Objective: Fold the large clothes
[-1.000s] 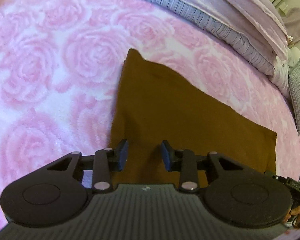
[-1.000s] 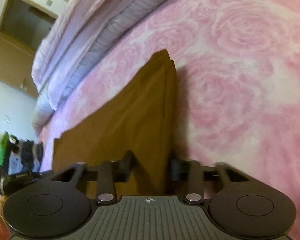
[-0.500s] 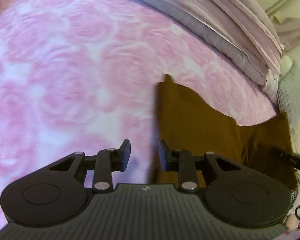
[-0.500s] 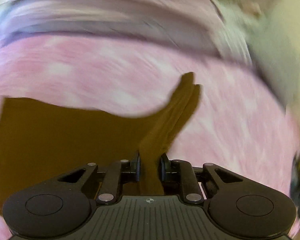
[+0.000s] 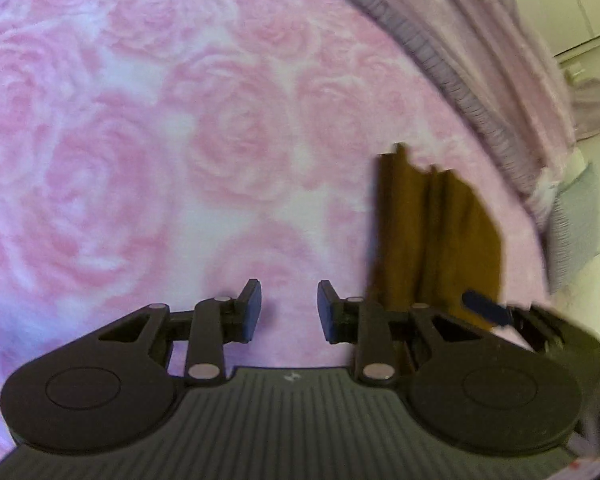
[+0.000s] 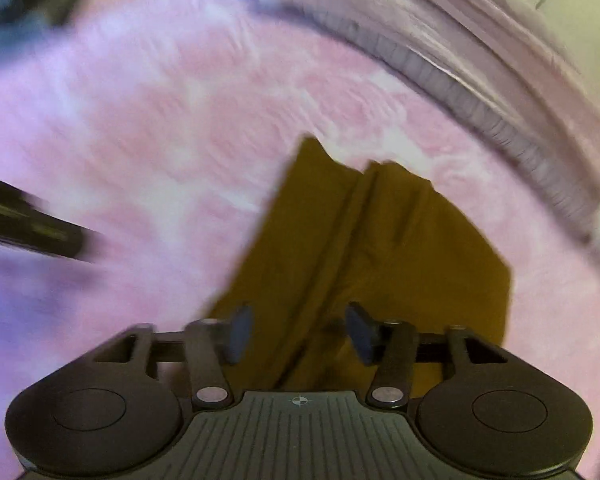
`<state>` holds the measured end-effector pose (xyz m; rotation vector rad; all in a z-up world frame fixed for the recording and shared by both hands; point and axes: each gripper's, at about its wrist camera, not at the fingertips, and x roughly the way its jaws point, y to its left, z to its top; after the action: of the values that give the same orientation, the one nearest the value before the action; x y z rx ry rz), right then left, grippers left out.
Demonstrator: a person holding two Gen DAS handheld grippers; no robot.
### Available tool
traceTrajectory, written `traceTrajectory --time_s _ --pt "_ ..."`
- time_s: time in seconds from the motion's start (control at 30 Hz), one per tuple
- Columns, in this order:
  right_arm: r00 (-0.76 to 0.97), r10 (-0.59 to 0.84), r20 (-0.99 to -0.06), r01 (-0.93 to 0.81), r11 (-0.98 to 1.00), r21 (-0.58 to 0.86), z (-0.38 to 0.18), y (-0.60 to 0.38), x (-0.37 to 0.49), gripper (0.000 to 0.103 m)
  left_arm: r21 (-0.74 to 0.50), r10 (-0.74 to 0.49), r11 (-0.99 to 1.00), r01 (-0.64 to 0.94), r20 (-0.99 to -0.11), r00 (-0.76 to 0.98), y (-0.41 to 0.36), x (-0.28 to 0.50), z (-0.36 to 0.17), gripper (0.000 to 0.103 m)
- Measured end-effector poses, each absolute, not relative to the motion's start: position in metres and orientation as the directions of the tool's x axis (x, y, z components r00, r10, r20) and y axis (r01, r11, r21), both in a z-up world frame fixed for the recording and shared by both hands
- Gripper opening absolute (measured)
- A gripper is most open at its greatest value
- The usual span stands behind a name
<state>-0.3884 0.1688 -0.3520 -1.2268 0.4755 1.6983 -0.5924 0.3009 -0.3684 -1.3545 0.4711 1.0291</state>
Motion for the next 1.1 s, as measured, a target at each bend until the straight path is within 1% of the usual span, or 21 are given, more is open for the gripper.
traceTrajectory --time_s 0.03,0.07,0.13,0.2,0.27,0.33,0.4,0.47,0.53,0.63,0.7,0.73,0.8,0.83,0.93,1.0,1.1 --pt "-0.108 0.465 -0.879 -0.865 -0.480 -0.147 -0.335 0.162 -0.378 0.053 -0.590 0.332 -0.099 -0.801 -0.779 0.533 0.303 -0.587 -0.364 0.024" --pt "-0.126 0.466 -0.876 -0.873 -0.471 -0.125 -0.323 0.159 -0.367 0.053 -0.621 0.332 -0.076 -0.780 -0.753 0.568 0.307 -0.578 -0.358 0.024" --pt "-0.103 0.485 -0.868 -0.918 -0.383 -0.105 -0.308 0.160 -0.334 0.053 -0.668 0.328 -0.036 -0.744 -0.711 0.622 0.314 -0.559 -0.351 0.024" --pt "-0.030 0.503 -0.864 -0.970 -0.225 -0.097 -0.307 0.171 -0.286 0.053 -0.696 0.300 0.005 -0.718 -0.684 0.666 0.324 -0.531 -0.352 0.025" --pt "0.052 0.491 -0.870 -0.991 -0.080 -0.104 -0.314 0.187 -0.242 0.052 -0.694 0.275 0.059 -0.718 -0.680 0.680 0.334 -0.501 -0.357 0.026" --pt "0.082 0.454 -0.887 -0.997 0.049 -0.067 -0.332 0.206 -0.199 0.052 -0.681 0.260 0.084 -0.728 -0.690 0.675 0.344 -0.481 -0.365 0.029" --pt "0.052 0.387 -0.920 -0.990 0.141 0.003 -0.349 0.221 -0.167 0.052 -0.663 0.243 0.094 -0.743 -0.708 0.663 0.353 -0.464 -0.376 0.031" --pt "-0.021 0.361 -0.932 -0.972 0.213 0.104 -0.362 0.232 -0.145 0.052 -0.618 0.242 0.112 -0.778 -0.743 0.625 0.359 -0.453 -0.385 0.031" --pt "-0.070 0.358 -0.931 -0.961 0.227 0.160 -0.370 0.237 -0.135 0.052 -0.609 0.240 0.124 -0.783 -0.748 0.619 0.362 -0.449 -0.390 0.032" --pt "-0.081 0.361 -0.929 -0.964 0.208 0.165 -0.377 0.243 -0.130 0.052 -0.611 0.233 0.138 -0.779 -0.745 0.625 0.361 -0.446 -0.392 0.033" --pt "-0.088 0.352 -0.932 -0.964 0.205 0.168 -0.384 0.245 -0.129 0.052 -0.617 0.234 0.152 -0.772 -0.736 0.635 0.359 -0.441 -0.390 0.031" --pt "-0.084 0.347 -0.934 -0.967 0.199 0.162 -0.389 0.249 -0.130 0.052 -0.619 0.235 0.159 -0.769 -0.733 0.638 0.358 -0.439 -0.389 0.024" --pt "-0.069 0.344 -0.936 -0.974 0.180 0.138 -0.393 0.253 -0.134 0.050 -0.591 0.259 0.183 -0.786 -0.742 0.618 0.355 -0.435 -0.385 0.012" --pt "-0.062 0.345 -0.937 -0.978 0.166 0.125 -0.393 0.254 -0.137 0.048 -0.580 0.277 0.197 -0.790 -0.740 0.613 0.352 -0.434 -0.381 0.010" --pt "-0.034 0.354 -0.935 -0.991 0.112 0.079 -0.389 0.255 -0.151 0.046 -0.560 0.361 0.229 -0.796 -0.711 0.604 0.335 -0.442 -0.360 0.010" --pt "-0.037 0.370 -0.928 -0.996 0.065 0.066 -0.383 0.254 -0.164 0.045 -0.535 0.412 0.221 -0.815 -0.707 0.575 0.325 -0.451 -0.351 0.010" --pt "-0.050 0.383 -0.923 -0.998 0.012 0.059 -0.380 0.258 -0.183 0.045 -0.535 0.427 0.153 -0.831 -0.722 0.544 0.319 -0.472 -0.356 0.010"
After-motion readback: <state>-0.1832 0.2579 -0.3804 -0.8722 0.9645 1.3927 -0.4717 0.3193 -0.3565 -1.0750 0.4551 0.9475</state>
